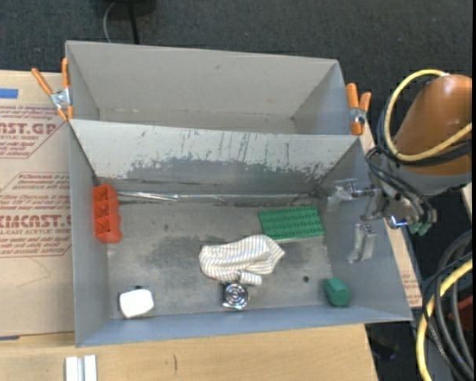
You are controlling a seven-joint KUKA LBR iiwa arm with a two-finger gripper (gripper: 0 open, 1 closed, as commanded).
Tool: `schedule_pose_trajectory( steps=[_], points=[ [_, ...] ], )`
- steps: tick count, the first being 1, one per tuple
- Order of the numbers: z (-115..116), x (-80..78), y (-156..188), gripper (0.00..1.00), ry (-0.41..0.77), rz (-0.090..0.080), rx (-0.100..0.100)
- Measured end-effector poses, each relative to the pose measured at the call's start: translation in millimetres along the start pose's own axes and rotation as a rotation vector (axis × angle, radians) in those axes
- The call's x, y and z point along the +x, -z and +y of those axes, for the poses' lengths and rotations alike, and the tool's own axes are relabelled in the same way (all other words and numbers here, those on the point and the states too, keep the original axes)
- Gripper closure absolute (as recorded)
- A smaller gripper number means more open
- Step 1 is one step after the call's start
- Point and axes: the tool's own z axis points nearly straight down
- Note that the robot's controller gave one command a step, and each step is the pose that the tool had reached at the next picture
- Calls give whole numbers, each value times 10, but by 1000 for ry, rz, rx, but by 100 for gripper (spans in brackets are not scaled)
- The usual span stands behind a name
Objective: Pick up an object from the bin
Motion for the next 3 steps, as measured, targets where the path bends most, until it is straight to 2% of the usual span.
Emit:
schedule_pose_trajectory(
  steps=[1,2,3],
  points=[
    [273,52,-328,0,34,9,-7],
    [483,103,-534,0,-205,4,-4],
    [730,-54,-927,0,-24,3,-5]
  ],
)
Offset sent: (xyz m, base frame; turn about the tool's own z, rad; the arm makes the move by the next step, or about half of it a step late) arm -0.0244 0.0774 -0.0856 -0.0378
